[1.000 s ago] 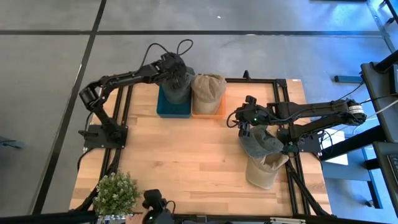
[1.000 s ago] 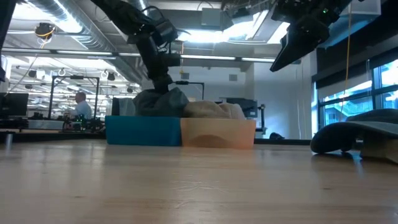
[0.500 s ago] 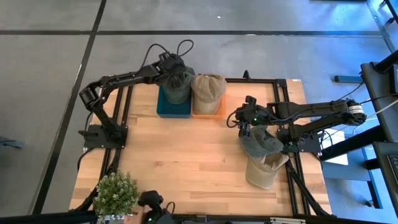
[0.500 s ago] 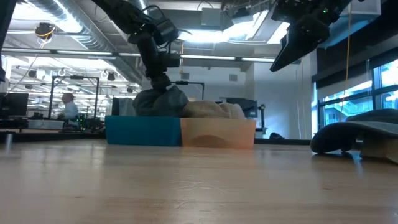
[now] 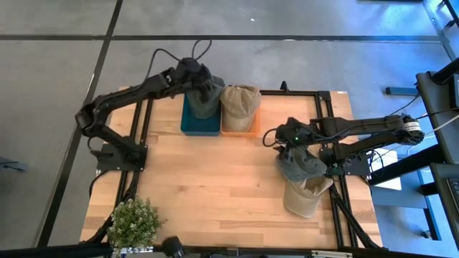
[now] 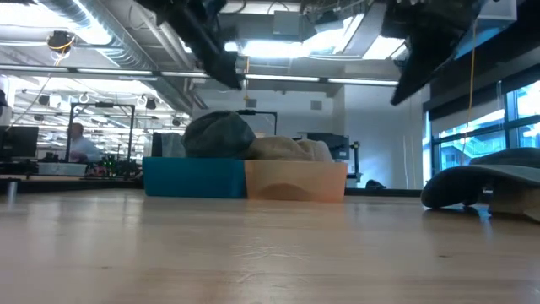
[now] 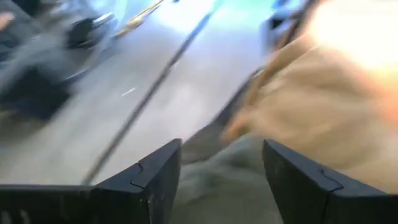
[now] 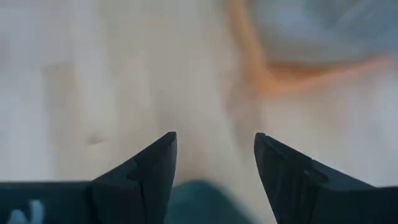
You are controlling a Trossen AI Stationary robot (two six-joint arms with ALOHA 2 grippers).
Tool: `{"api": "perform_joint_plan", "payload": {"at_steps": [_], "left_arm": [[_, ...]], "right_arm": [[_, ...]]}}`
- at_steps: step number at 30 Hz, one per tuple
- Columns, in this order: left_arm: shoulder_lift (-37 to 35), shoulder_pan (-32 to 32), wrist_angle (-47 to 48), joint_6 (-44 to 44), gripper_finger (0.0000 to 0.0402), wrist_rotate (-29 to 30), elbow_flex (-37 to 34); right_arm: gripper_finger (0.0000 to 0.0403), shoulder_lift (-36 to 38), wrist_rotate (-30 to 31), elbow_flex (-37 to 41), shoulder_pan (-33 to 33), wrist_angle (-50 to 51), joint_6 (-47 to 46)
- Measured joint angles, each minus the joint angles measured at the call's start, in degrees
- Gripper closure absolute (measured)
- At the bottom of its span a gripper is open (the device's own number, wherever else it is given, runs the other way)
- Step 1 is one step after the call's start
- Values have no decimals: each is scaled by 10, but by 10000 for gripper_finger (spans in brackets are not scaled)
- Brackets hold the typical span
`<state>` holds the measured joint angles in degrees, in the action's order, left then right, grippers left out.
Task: Pick & Place hat
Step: Put the gray cap into the blue bin
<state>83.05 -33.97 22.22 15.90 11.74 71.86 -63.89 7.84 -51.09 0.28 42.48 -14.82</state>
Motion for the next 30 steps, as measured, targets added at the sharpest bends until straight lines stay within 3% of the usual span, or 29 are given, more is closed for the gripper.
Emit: {"api": "perform_joint_plan", "payload": {"at_steps": [3, 5, 17, 25, 30], "left_arm": [[-21, 31, -24, -25, 182, -106, -20], [-27, 58, -49, -33, 182, -144, -41], [-23, 232, -186, -74, 182, -129, -148], [-23, 312, -256, -77, 184, -128, -183], [-23, 330, -281, -77, 184, -127, -190]], "right_arm": [[187, 0, -37, 0, 7, 42, -82], [187, 0, -40, 0, 19, 74, -135], [187, -1, 75, 2, 125, 278, -506], [187, -2, 29, 114, 146, 173, -557], [187, -2, 0, 195, 146, 26, -554]]}}
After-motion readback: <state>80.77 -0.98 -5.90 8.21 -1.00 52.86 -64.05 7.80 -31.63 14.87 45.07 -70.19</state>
